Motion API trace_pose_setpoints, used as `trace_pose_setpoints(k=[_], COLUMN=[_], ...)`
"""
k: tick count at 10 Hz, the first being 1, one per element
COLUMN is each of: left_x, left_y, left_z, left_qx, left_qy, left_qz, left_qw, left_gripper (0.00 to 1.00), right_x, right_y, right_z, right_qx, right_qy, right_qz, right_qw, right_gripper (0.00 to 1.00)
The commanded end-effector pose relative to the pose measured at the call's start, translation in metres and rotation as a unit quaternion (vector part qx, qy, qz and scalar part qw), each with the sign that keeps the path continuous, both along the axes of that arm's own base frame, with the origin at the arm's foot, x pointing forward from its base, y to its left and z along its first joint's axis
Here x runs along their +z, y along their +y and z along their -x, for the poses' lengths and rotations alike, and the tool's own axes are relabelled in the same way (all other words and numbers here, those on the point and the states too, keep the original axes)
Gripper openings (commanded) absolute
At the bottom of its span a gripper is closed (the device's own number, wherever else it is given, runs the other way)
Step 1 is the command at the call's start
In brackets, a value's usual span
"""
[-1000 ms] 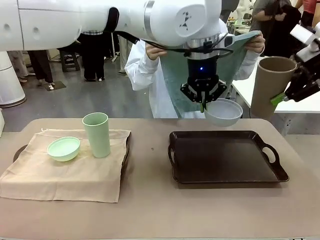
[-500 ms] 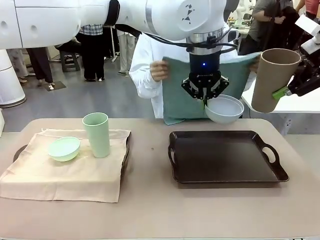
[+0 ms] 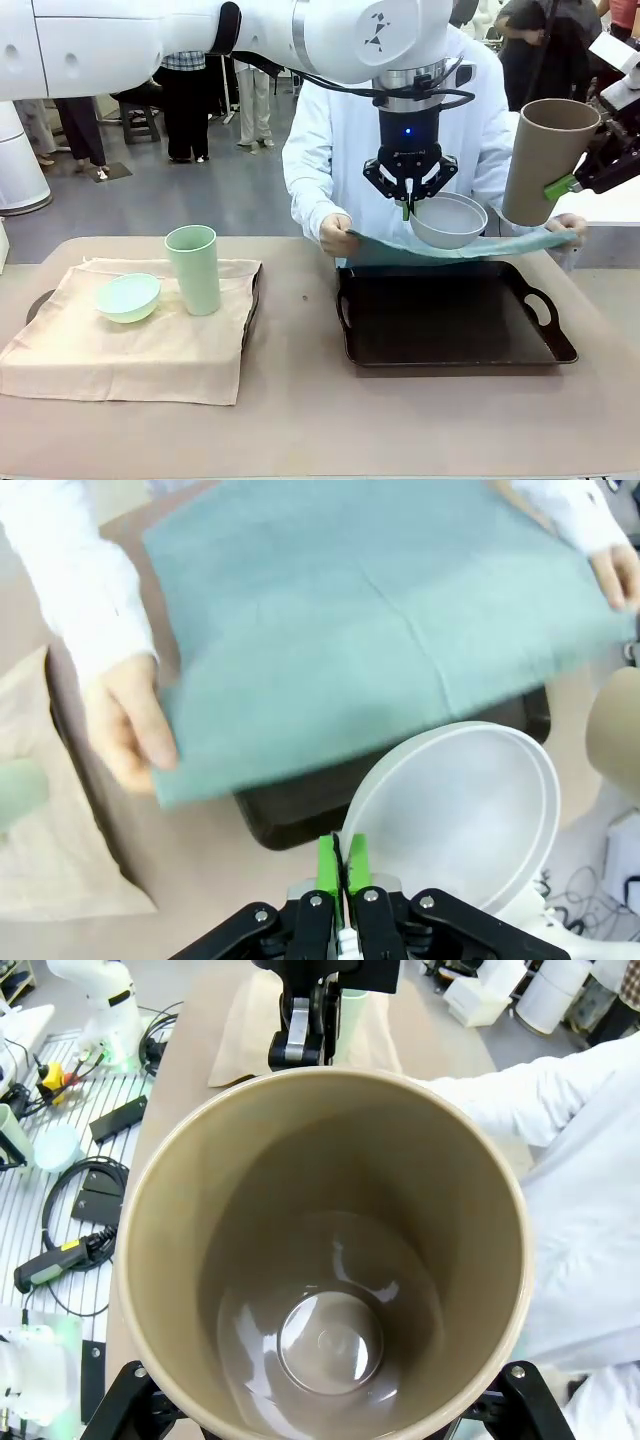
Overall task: Set up a tray with a mat and arrange the tableware.
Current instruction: Place the Picnic Bowl and Reusable plastic cup back onto the Handle tray in front of the human's position.
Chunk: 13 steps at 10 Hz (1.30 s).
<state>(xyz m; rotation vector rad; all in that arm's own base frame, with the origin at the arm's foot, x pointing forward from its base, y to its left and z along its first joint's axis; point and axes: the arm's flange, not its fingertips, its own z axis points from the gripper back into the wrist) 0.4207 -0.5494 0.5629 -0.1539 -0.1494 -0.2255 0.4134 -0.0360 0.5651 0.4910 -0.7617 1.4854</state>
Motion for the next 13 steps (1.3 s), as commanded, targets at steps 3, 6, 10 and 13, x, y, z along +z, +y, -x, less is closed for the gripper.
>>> trace_pose_setpoints(k=[3,6,10,13], left_x=[0.0027,0.0027,0.0027,0.0027], left_y=[0.0024,0.0024,0.0024,0.0024], left_z=[0.0003,0.0003,0.0003,0.0003], left_qx=[-0.004,-0.004,-0.004,-0.004], left_qy=[0.001,0.001,0.001,0.001], left_qz=[0.007,0.007,0.007,0.007], left_qw=[1.000,1.000,1.000,1.000], left_gripper=[0.00,0.00,0.00,0.00], right_x=[-0.0013,-0.0013,-0.0013,-0.0013], right_y=[0.0004,0.0004,0.0004,0.0004], right_z=[-0.0005,-0.0005,-0.0005,-0.0005], right_qx=[-0.001,-0.001,-0.001,-0.001], right_qy=[-0.002,-0.002,-0.002,-0.002], right_qz=[0.009,0.009,0.009,0.009], right_qw=[1.000,1.000,1.000,1.000], right_gripper=[0.00,0.00,0.00,0.00])
